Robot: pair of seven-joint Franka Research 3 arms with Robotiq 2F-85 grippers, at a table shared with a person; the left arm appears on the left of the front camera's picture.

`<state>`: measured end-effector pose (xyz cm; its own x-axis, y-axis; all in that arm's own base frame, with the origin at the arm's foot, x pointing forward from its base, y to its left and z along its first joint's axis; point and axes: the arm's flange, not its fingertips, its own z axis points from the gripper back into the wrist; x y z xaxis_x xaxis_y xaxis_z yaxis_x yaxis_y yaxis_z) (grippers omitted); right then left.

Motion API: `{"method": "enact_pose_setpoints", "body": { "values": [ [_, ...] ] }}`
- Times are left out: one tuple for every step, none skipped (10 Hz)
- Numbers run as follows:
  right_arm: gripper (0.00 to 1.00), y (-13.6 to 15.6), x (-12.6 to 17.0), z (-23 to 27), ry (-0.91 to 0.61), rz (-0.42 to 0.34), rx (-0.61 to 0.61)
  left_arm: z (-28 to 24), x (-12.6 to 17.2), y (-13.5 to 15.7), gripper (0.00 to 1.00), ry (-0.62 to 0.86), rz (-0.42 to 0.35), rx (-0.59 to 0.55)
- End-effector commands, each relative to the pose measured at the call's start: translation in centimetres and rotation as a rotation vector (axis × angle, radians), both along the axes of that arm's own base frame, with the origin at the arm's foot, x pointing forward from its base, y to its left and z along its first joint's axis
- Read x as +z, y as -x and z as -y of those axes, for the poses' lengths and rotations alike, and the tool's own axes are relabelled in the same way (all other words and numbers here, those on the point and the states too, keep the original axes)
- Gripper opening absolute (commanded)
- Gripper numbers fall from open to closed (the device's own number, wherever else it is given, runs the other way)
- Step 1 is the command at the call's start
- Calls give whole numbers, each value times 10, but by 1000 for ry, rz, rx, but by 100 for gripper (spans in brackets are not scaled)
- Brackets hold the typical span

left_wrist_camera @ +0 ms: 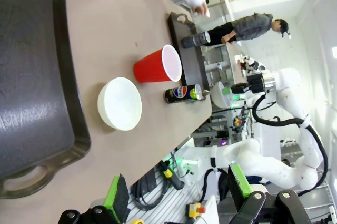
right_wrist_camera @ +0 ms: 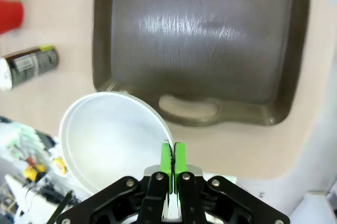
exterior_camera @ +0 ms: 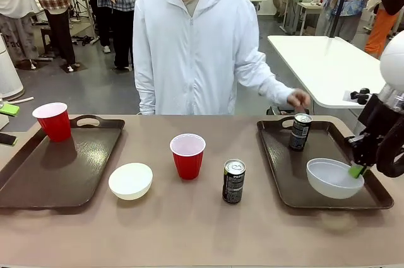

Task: Prepare tableware on both trays.
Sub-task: Pick up a Picnic Bowl from the table and place it on a Handle tray.

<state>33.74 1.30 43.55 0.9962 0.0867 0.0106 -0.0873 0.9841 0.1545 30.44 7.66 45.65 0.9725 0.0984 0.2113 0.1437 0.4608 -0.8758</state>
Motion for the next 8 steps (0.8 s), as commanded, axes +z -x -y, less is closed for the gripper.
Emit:
{"method": "enact_pose_setpoints", "body": {
  "values": [
    [3, -41, -7, -8, 30, 142, -110, 0, -1, 0, 100, 22, 26, -2],
    [3, -62, -15, -4, 28, 171, -133, 0, -1, 0, 100, 22, 26, -2],
    [3, -77, -24, -2, 38, 197, -132, 0, -1, 0, 100, 22, 26, -2],
    [3, -90, -33, -1, 33, 197, -139, 0, -1, 0, 100, 22, 26, -2],
    [3, -100, -42, 1, 37, 199, -139, 0, -1, 0, 100, 22, 26, -2],
    [3, -107, -51, 3, 41, 199, -147, 0, -1, 0, 100, 22, 26, -2],
    [3, -113, -60, 6, 53, 211, -165, 0, -1, 0, 100, 22, 26, -2],
    [3, -116, -68, 5, 61, 201, -202, 0, -1, 0, 100, 22, 26, -2]
  ]
}}
